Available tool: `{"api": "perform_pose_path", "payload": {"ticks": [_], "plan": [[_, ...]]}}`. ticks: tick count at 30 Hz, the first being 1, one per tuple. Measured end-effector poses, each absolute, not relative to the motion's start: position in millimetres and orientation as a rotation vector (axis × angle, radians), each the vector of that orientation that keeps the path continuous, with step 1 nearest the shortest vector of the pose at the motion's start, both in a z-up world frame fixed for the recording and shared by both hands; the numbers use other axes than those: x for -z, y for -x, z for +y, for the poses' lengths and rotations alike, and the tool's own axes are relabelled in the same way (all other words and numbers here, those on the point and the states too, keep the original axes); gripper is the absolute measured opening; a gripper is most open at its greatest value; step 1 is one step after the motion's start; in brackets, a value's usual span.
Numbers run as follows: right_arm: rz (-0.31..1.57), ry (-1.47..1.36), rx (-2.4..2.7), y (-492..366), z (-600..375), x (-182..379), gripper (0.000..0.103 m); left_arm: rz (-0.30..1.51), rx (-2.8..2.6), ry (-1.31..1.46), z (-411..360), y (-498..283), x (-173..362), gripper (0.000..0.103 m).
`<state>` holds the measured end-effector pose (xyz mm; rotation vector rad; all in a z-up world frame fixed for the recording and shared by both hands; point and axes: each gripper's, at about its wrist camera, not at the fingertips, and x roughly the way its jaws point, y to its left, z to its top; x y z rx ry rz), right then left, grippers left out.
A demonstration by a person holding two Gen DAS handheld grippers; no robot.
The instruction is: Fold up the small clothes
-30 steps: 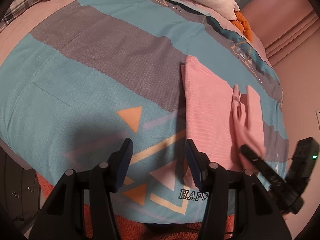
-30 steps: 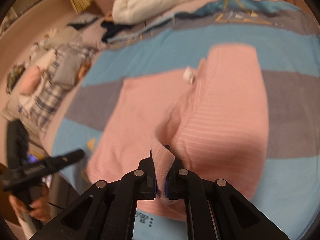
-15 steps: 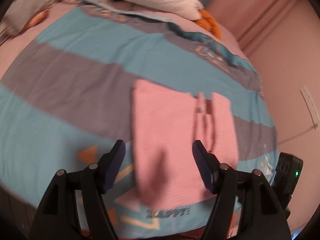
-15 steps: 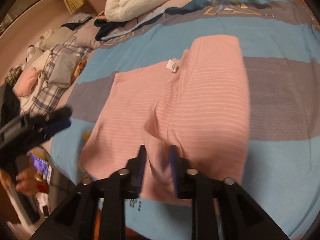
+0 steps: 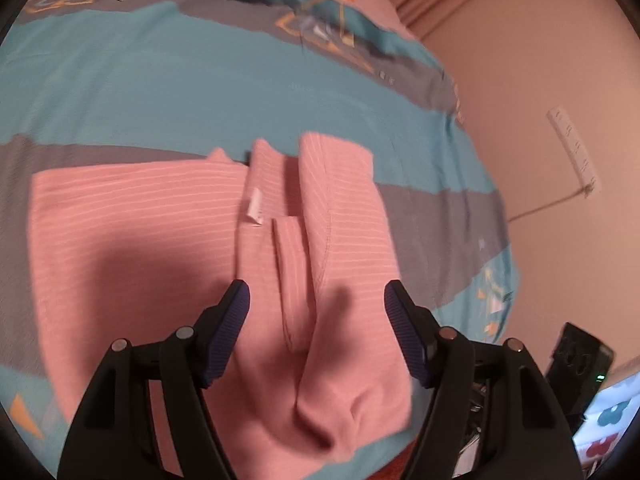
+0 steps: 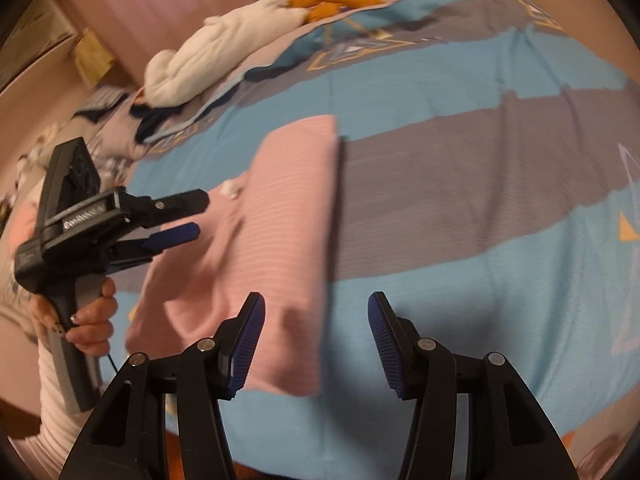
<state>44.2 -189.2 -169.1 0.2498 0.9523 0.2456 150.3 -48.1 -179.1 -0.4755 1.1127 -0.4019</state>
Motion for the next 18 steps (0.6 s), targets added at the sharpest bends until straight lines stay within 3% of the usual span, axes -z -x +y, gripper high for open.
{"api": "perform_pose_path", "payload": {"ticks": [6, 9, 18], "plan": [[0.972, -0.277, -0.224, -43.0, -199.8, 178.8, 0.053, 1.155, 0.376, 0.431, -59.8, -165.8, 193.9, 0.069], [0.977, -0.271, -0.223, -42.3, -202.0, 180.7, 0.053, 1.171, 0.401, 0.461, -58.1, -167.7, 194.3, 0.055], [0.985, -0.272, -0.223, -43.6, -202.1, 182.0, 0.053, 1.190, 0.424, 0.459, -66.8, -172.4, 202.1, 0.055]]}}
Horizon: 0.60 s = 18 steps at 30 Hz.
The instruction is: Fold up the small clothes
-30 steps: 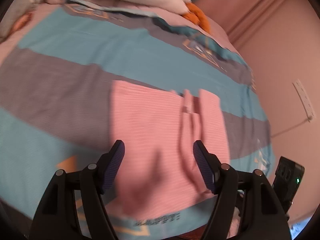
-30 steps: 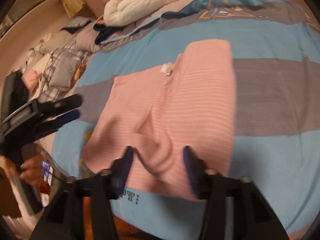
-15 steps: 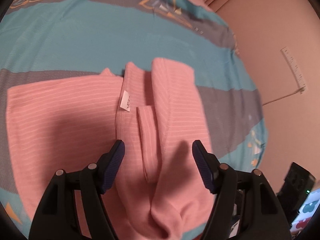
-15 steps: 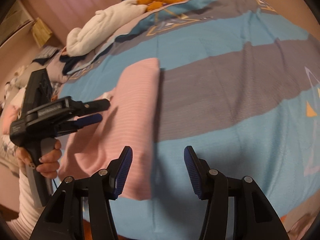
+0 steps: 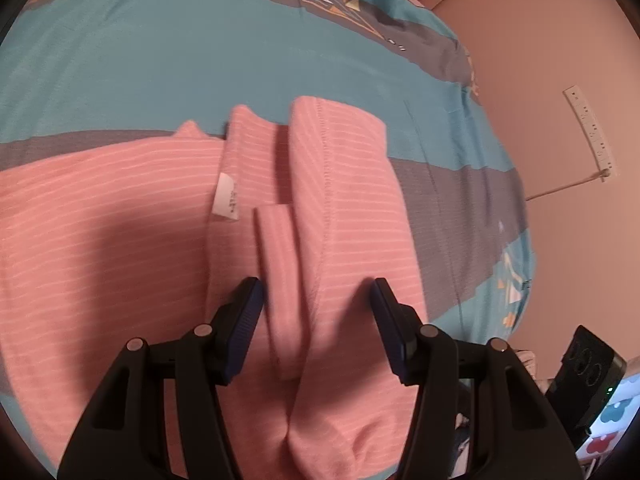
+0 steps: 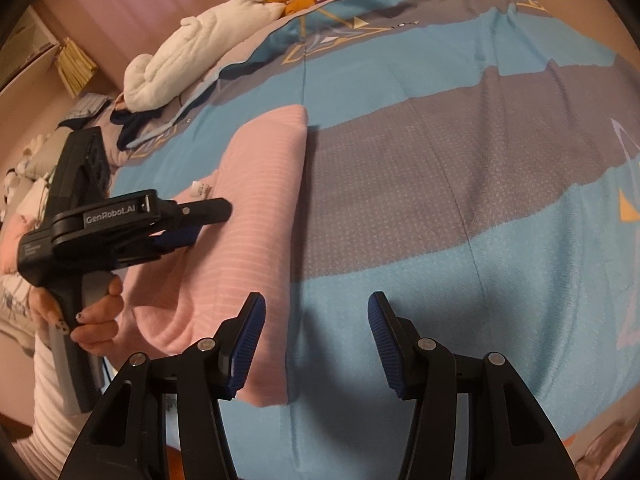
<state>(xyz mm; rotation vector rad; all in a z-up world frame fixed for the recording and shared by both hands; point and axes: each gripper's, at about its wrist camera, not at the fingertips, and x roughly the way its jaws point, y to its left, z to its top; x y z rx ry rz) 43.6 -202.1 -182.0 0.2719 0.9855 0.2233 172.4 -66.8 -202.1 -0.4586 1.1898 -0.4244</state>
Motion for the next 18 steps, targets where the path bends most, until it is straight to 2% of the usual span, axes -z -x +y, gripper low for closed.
{"api": "perform_pose_path", "payload": {"ticks": [1, 4, 5, 13, 18], "plan": [[0.988, -0.273, -0.221, -44.5, -202.3, 183.0, 0.053, 1.193, 0.428, 0.476, -67.4, -174.0, 204.6, 0.053], [0.997, -0.271, -0.208, -46.9, -201.4, 185.8, 0.053, 1.189, 0.444, 0.485, -69.4, -174.0, 207.2, 0.015], [0.998, -0.267, -0.206, -47.5, -200.4, 185.5, 0.053, 1.183, 0.436, 0.483, -68.0, -172.2, 206.7, 0.012], [0.970, -0.231, -0.233, -52.3, -187.8, 173.5, 0.053, 1.035, 0.379, 0.388, -55.0, -146.2, 155.1, 0.010], [0.968, -0.194, -0.274, -64.2, -168.0, 175.5, 0.053, 1.038, 0.325, 0.330, -39.9, -145.8, 162.1, 0.010]]}}
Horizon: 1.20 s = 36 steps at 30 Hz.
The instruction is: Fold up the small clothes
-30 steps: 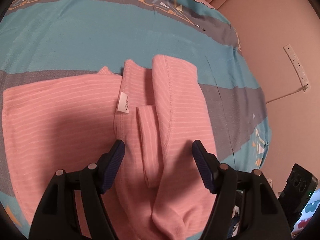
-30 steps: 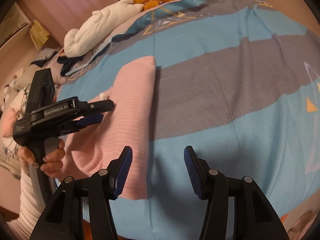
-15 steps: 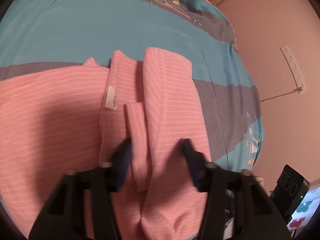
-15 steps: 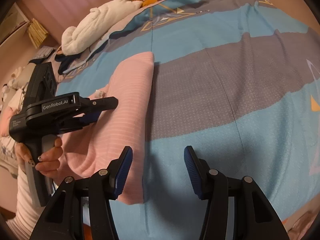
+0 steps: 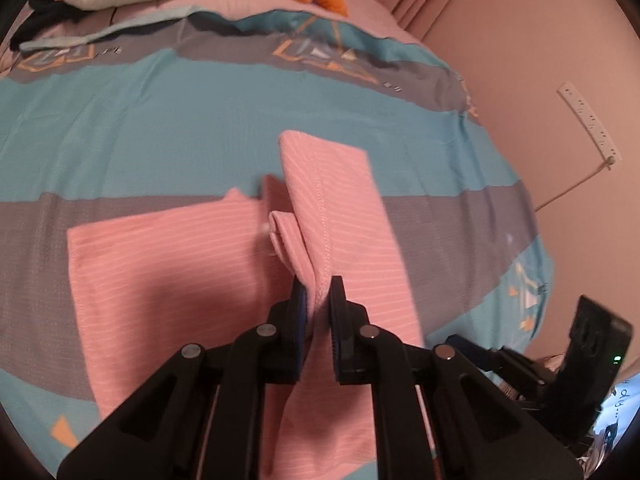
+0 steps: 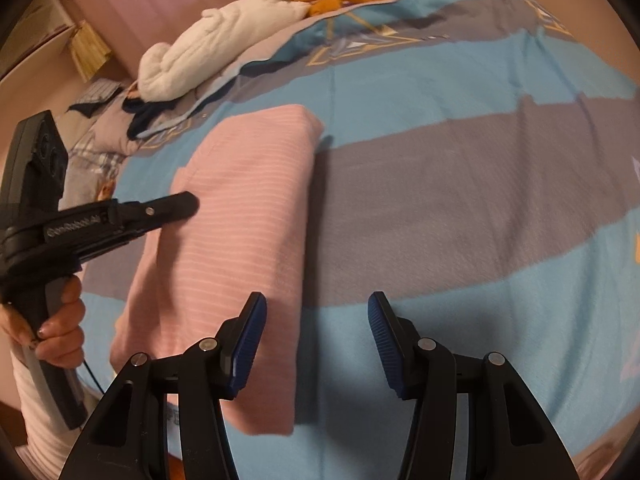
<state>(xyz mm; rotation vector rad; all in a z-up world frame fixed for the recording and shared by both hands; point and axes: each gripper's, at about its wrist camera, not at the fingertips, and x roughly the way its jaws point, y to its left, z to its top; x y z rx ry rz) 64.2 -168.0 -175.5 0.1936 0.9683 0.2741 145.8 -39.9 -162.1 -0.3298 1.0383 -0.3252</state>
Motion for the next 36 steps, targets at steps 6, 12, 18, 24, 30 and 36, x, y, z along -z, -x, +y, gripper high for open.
{"api": "perform_pose_path", "payload": {"ticks": [6, 12, 18, 24, 30, 36], "plan": [[1.032, -0.173, -0.298, -78.9, -148.7, 193.2, 0.053, 1.112, 0.266, 0.373, -24.2, -156.5, 200.2, 0.013], [1.041, -0.165, -0.279, -81.6, -151.2, 194.4, 0.053, 1.104, 0.238, 0.380, -18.2, -156.9, 196.4, 0.041], [1.044, -0.194, -0.265, -79.4, -156.3, 197.3, 0.053, 1.134, 0.294, 0.460, -12.6, -162.3, 199.6, 0.052], [1.044, -0.196, -0.267, -78.6, -157.4, 197.5, 0.053, 1.165, 0.373, 0.524, -18.2, -173.7, 210.1, 0.051], [1.039, -0.195, -0.257, -77.7, -159.9, 196.3, 0.053, 1.191, 0.452, 0.567, -26.3, -174.1, 211.5, 0.035], [1.039, -0.211, -0.255, -76.3, -163.2, 195.3, 0.053, 1.192, 0.438, 0.599, -29.5, -173.9, 209.6, 0.014]]}}
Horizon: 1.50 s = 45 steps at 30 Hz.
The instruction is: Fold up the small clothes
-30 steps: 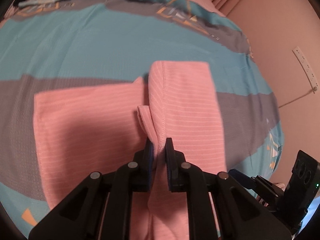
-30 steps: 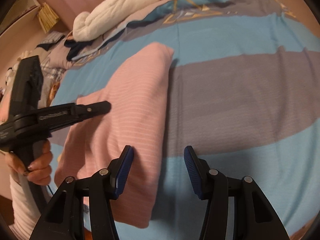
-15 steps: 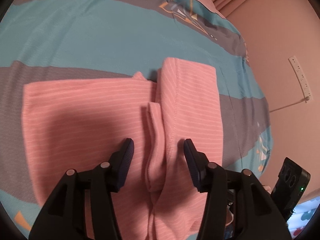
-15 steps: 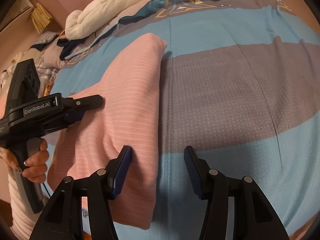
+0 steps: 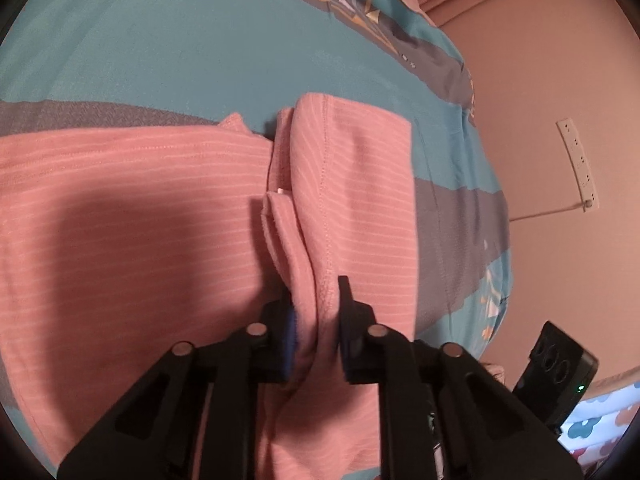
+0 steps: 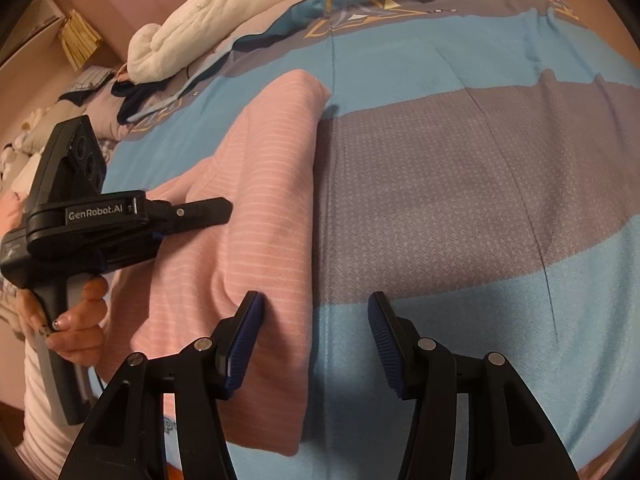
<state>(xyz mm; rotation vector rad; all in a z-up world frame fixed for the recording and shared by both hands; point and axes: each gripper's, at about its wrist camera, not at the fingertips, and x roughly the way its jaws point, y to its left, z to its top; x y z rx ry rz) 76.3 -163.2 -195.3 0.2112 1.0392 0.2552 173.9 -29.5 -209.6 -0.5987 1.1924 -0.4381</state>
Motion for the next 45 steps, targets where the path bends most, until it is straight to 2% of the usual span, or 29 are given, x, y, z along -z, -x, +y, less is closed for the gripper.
{"api": "perform_pose_path", "payload": {"ticks": [8, 13, 27, 32, 36, 40, 45], "plan": [[0.979, -0.182, -0.272, -72.1, -159.9, 171.8, 0.053, 1.057, 0.381, 0.498, -23.3, -143.5, 143.4, 0.013], [0.964, -0.163, -0.309, -71.3, -146.9, 165.6, 0.053, 1.025, 0.306, 0.490, 1.4, -123.0, 128.6, 0.013], [0.996, -0.089, -0.364, -79.6, -117.2, 171.6, 0.053, 1.063, 0.089, 0.530, 60.7, -91.9, 168.7, 0.015], [1.009, -0.082, -0.371, -77.2, -113.9, 173.1, 0.053, 1.097, 0.053, 0.524, 64.4, -92.3, 186.6, 0.024], [1.009, -0.076, -0.384, -73.3, -111.6, 170.8, 0.053, 1.089, 0.086, 0.574, 66.8, -81.9, 181.1, 0.027], [1.012, -0.072, -0.411, -68.4, -109.7, 168.9, 0.053, 1.104, 0.142, 0.608, 66.2, -65.2, 177.3, 0.037], [1.041, -0.046, -0.434, -62.3, -104.0, 175.7, 0.053, 1.126, 0.170, 0.641, 63.2, -41.3, 184.8, 0.040]]}}
